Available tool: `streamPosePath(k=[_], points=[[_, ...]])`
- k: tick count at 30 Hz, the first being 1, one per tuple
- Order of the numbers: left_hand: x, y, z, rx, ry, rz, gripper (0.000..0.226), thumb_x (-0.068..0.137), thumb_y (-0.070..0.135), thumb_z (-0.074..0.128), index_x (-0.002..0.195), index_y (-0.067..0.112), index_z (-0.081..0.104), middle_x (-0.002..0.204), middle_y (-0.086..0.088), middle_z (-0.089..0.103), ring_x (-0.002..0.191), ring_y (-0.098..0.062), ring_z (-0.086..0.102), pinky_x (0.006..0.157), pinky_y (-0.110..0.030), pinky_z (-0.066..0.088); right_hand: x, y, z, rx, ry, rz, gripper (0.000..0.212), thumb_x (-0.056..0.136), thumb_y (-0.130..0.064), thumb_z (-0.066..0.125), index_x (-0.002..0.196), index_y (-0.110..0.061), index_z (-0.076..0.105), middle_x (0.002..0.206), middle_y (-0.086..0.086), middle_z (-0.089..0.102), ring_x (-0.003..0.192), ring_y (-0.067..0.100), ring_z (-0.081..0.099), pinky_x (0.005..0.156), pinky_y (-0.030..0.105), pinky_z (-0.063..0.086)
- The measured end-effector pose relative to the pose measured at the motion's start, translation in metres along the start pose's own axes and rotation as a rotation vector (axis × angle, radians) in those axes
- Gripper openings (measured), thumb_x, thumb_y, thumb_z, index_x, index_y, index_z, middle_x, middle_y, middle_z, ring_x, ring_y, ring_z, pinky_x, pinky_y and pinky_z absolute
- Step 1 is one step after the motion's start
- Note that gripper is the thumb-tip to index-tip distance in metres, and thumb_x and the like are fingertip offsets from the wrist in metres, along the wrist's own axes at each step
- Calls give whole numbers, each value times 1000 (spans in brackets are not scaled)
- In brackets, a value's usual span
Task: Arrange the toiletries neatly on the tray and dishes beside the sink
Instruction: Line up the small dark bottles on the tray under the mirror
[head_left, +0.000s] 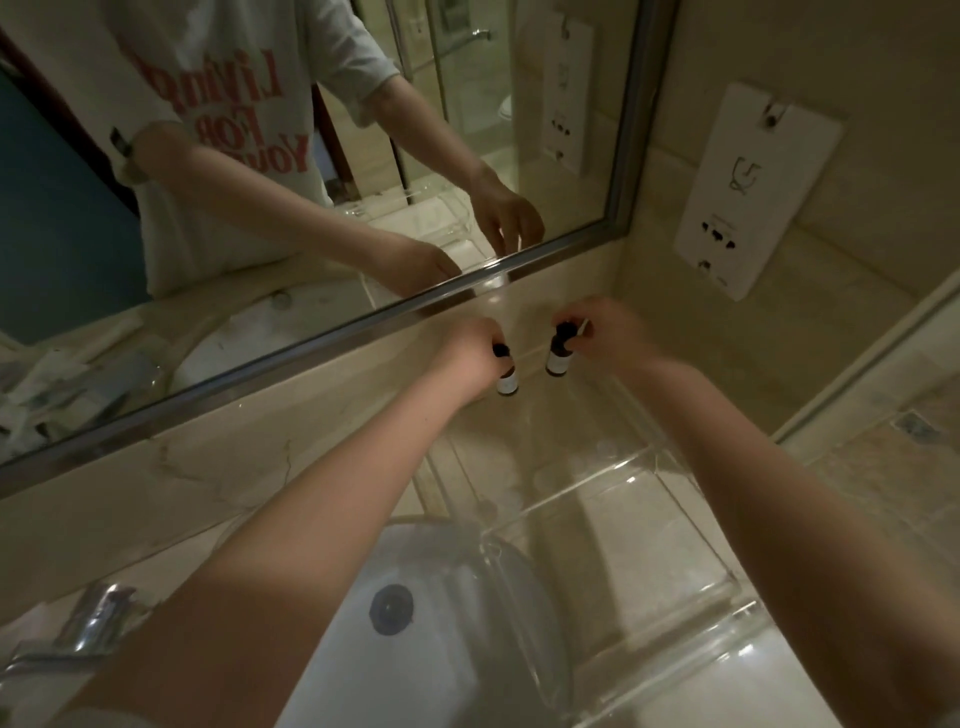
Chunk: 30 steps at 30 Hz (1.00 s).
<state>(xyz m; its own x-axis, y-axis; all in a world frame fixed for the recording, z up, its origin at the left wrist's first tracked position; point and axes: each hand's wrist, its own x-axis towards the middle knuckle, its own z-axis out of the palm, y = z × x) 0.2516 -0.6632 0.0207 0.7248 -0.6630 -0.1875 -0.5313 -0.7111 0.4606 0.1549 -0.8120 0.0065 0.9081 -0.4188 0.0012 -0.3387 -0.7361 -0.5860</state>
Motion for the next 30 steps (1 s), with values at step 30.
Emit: streamPosePath(k=[30], points=[[22,29,21,99,99,67,29,91,21,55,115,5,59,120,-15,59,111,-30,56,79,-30,43,6,20,-4,86,81,54,43,85,-6,62,127,-16,58,124,7,61,107,23,60,81,24,42]])
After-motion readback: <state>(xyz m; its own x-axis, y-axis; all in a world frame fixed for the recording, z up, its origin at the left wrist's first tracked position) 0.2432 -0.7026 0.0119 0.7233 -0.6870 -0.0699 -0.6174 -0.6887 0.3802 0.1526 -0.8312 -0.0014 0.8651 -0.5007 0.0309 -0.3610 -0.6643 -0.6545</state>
